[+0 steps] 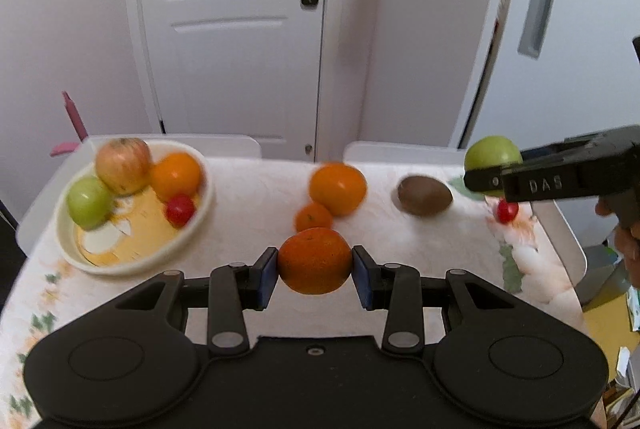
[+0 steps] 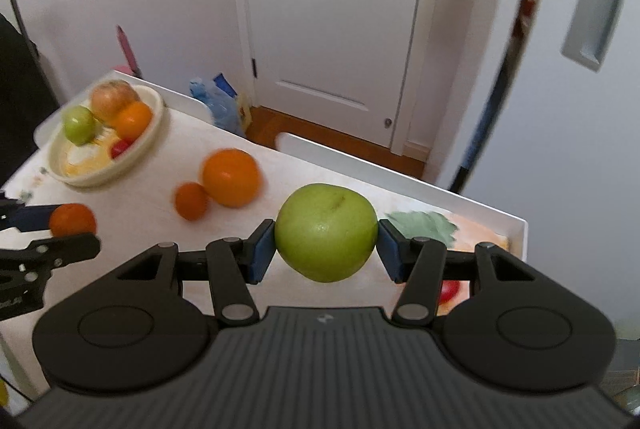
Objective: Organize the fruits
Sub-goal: 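Carry the tangerine and green apple with both tools over the cream bowl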
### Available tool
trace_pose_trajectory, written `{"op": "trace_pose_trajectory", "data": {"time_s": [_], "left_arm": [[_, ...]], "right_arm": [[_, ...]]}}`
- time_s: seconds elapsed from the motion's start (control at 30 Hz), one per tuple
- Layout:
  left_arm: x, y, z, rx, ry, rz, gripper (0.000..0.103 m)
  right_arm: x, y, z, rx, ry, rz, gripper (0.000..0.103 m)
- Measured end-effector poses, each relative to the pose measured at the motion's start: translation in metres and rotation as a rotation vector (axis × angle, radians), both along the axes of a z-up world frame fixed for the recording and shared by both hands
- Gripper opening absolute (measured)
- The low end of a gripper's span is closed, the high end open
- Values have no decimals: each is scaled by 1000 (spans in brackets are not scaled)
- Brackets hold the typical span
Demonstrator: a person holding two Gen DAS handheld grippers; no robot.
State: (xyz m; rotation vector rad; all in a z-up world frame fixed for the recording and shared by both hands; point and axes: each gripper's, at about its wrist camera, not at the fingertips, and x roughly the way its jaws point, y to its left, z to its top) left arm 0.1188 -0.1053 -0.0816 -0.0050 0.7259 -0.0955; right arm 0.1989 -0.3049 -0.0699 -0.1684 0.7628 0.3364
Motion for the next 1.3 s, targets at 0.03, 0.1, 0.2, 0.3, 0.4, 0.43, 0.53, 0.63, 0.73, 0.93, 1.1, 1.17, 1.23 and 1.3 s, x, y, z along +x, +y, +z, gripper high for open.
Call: {"op": "trace_pose_trajectory", "data": {"time_s": [0.03,0.1,0.2,0.3,0.4,0.43,0.53,0.63,0.73,0.93,1.1,1.17,1.23,1.3], "left_arm": [[-1,5,3,2,-8,4,43],[-1,18,10,6,-21,16,43],[-1,40,20,12,-37,33,43],[1,64,27,22,-47,46,43],[6,88,32,35,-51,53,43],[8,95,33,41,-52,54,43],[16,119,30,48,-44,55,43],[25,140,25,54,-33,53,43],[36,158,16,57,-16,49,43],[58,191,-5,66,27,29,43],[74,208,-25,72,68,-2,43],[79,212,-32,77,79,-13,43],[81,214,-37,76,91,-24,43],[85,214,-42,75,103,-37,44]], "right_arm": [[-3,7,4,7,-4,1,69],[-7,22,13,21,-10,2,69],[-12,43,22,40,-16,4,69],[-12,67,27,54,-18,11,69],[-12,93,31,69,-16,17,69],[-12,101,31,72,-14,18,69],[-11,124,30,76,-6,20,69],[-8,146,26,75,4,16,69],[-3,167,21,76,18,9,69],[8,197,10,73,39,-23,69],[14,213,0,71,55,-50,69],[17,218,-4,70,63,-61,69],[19,221,-8,70,69,-70,69],[20,223,-11,71,74,-81,69]]}}
